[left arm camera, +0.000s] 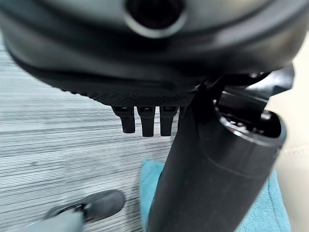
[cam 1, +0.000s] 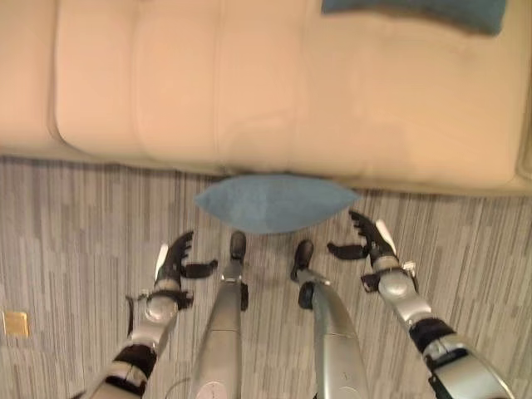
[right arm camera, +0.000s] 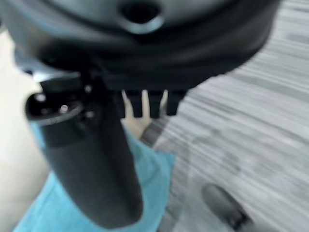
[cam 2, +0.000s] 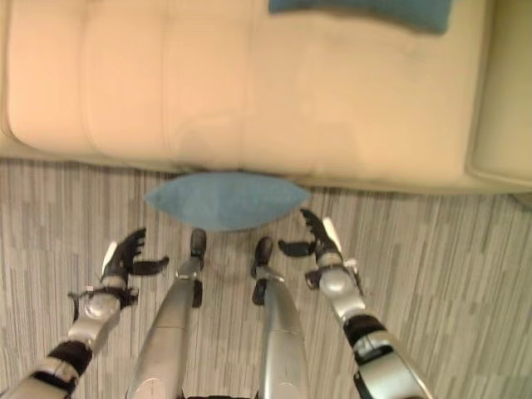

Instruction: Pick up all the scattered cushions and arrange them neatly on the sofa.

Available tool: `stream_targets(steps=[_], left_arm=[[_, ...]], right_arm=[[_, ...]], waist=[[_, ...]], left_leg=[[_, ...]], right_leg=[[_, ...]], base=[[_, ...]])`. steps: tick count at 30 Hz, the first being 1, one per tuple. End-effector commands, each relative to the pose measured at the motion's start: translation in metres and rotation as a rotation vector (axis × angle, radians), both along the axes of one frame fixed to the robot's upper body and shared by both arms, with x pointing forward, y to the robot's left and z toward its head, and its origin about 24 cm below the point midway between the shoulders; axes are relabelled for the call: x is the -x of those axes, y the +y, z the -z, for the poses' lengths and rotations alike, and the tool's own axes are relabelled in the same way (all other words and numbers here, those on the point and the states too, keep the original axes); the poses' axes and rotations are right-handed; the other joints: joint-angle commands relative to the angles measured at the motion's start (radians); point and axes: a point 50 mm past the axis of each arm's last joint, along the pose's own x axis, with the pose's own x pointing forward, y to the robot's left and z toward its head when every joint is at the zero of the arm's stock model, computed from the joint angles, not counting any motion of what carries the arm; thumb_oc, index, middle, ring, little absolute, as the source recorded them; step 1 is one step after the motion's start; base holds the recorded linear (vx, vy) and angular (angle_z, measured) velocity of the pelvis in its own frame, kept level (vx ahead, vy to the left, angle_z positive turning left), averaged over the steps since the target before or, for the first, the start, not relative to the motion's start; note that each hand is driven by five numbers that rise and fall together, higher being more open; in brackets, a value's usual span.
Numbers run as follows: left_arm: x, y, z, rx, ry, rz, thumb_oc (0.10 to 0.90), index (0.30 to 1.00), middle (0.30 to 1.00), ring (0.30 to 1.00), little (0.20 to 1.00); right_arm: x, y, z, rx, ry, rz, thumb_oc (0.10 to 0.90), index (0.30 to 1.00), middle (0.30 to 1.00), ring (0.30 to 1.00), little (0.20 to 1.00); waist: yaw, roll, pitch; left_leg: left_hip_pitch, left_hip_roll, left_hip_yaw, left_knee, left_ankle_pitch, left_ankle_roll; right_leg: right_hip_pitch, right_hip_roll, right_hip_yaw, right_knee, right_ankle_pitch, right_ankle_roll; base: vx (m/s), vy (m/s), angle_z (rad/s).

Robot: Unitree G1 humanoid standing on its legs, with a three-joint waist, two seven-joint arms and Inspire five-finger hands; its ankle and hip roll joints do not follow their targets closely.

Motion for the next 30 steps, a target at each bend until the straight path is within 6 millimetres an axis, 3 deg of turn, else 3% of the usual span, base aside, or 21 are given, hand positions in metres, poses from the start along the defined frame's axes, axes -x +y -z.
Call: stream_targets(steps=[1,6,12,16,22,30], left_arm=[[0.017,-0.002,0.001,-0.006,-0.091,-0.008,0.8,0.9,0.9,0.9,0.9],[-0.005,-0.009,-0.025,-0.06,-0.176,0.024,0.8,0.9,0.9,0.9,0.9],[-0.023,-0.015,-0.053,-0.084,-0.268,0.038,0.8,0.9,0.9,0.9,0.9],[-0.025,-0.018,-0.058,-0.06,-0.298,0.024,0.8,0.9,0.9,0.9,0.9],[-0.021,-0.02,-0.046,0.034,-0.288,-0.063,0.8,0.9,0.9,0.9,0.9],[-0.03,-0.006,-0.07,0.06,-0.382,-0.174,0.8,0.9,0.9,0.9,0.9]], right_arm=[[0.03,-0.006,0.016,0.126,-0.034,-0.052,0.8,0.9,0.9,0.9,0.9],[0.01,0.001,-0.018,0.244,-0.162,-0.088,0.8,0.9,0.9,0.9,0.9],[-0.004,-0.001,-0.041,0.225,-0.252,-0.018,0.8,0.9,0.9,0.9,0.9],[-0.005,-0.004,-0.043,0.193,-0.268,0.041,0.8,0.9,0.9,0.9,0.9],[-0.004,-0.007,-0.041,0.091,-0.316,0.17,0.8,0.9,0.9,0.9,0.9],[-0.003,-0.027,-0.058,-0.011,-0.427,0.37,0.8,0.9,0.9,0.9,0.9]], waist=[[-0.021,0.0,-0.128],[-0.043,0.006,-0.142],[-0.066,0.013,-0.153],[-0.073,0.019,-0.163],[-0.078,0.026,-0.184],[-0.089,0.027,-0.18]], left_leg=[[-0.051,0.0,0.021,0.06,-0.11,0.005],[-0.252,0.004,0.022,0.129,-0.113,0.006],[-0.385,0.008,0.03,0.155,-0.11,0.017],[-0.428,0.006,0.035,0.154,-0.108,0.023],[-0.46,-0.002,0.034,0.114,-0.099,0.026],[-0.505,-0.011,0.021,0.084,-0.082,0.018]], right_leg=[[-0.005,-0.009,0.037,-0.06,-0.059,0.064],[-0.208,-0.019,0.066,0.02,-0.059,0.06],[-0.342,-0.019,0.09,0.047,-0.048,0.067],[-0.386,-0.019,0.093,0.049,-0.043,0.073],[-0.43,-0.01,0.099,0.025,-0.033,0.081],[-0.479,-0.01,0.091,0.01,-0.02,0.086]], base=[[-0.14,-0.04,0.07],[-0.06,-0.006,0.03],[-0.01,0.001,-0.07],[0.01,-0.008,-0.05],[0.01,-0.015,0.04],[0.0,-0.009,0.02]])
